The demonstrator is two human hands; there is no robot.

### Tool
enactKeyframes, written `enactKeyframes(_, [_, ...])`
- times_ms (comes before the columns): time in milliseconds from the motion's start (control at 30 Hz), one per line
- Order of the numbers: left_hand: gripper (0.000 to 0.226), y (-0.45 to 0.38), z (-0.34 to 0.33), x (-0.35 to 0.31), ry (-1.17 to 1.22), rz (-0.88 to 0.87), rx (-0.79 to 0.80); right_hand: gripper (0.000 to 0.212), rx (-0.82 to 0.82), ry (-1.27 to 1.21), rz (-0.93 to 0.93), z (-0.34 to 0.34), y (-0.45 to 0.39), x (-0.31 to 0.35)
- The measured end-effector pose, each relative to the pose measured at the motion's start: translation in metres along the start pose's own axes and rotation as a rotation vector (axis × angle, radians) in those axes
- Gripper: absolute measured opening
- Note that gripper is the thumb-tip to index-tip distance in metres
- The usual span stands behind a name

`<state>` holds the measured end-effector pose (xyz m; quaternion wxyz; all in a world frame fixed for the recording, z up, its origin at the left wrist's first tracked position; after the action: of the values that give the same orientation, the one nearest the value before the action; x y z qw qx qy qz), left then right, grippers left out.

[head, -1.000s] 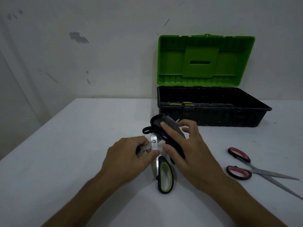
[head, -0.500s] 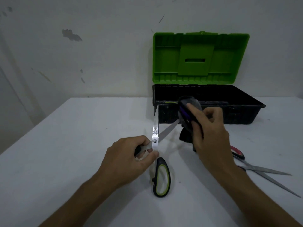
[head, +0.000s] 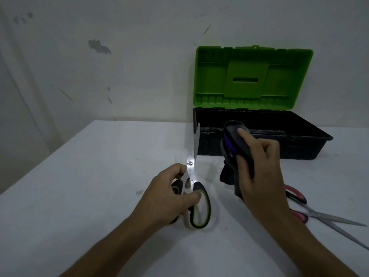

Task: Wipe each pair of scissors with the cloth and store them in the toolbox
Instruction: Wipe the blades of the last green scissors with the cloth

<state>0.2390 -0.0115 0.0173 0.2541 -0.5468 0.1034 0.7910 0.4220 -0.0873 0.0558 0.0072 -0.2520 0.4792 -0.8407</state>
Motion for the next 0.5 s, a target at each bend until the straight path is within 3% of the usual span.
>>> enactKeyframes(200, [0.019, 0.001, -0.005, 0.005, 0.041, 0.034, 0.039, 0.053, -0.013, -0.096, -0.073, -0.001, 0.001, -0.001])
enactKeyframes(500, [0.022, 0.003, -0.012, -0.004, 0.332, 0.062, 0.153, 0.054, 0.019, -0.125, 0.021, -0.003, 0.001, 0.013])
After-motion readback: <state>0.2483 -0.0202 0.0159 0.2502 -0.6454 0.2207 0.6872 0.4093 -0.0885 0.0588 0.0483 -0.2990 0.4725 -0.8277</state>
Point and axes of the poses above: each hand's wrist, its own y-axis away from the middle knuckle, its own z-axis out of the back of the hand, x = y × z, the point moved 7 cm from there along -y, towards the middle knuckle, and after that the axes turned 3 degrees about -y, right-handed, at the moved point
